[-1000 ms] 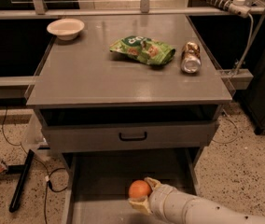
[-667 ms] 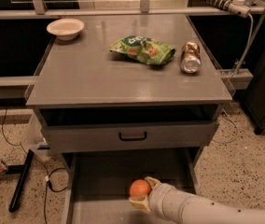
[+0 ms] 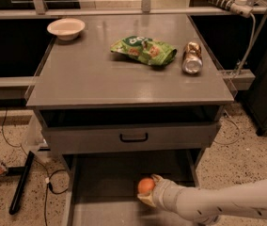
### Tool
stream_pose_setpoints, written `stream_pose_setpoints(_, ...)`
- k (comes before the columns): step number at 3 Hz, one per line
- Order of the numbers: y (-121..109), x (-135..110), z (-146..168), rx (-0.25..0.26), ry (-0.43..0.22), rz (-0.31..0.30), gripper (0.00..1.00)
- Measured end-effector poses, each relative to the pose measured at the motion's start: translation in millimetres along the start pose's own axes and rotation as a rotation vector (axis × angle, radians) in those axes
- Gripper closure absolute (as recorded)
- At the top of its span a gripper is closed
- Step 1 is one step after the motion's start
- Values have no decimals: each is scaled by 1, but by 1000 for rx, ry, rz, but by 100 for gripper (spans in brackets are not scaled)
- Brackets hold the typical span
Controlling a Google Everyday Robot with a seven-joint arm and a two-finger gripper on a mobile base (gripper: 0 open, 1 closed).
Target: Place orange into middle drawer
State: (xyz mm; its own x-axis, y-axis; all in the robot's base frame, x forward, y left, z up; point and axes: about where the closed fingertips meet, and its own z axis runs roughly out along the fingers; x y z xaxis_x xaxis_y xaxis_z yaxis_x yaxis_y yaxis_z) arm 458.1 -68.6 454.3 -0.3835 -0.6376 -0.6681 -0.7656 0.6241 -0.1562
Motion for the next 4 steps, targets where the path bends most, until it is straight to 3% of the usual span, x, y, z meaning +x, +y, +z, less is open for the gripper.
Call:
stream_pose_setpoints(1, -15, 24, 29, 13, -2, -83, 100)
stream_pose_setpoints(2, -23, 42, 47, -6, -24, -116, 100)
stream_pose_setpoints(3, -27, 53, 58, -46, -60, -94, 82)
stream_pose_setpoints(4, -26, 57, 57, -60, -53, -89, 59)
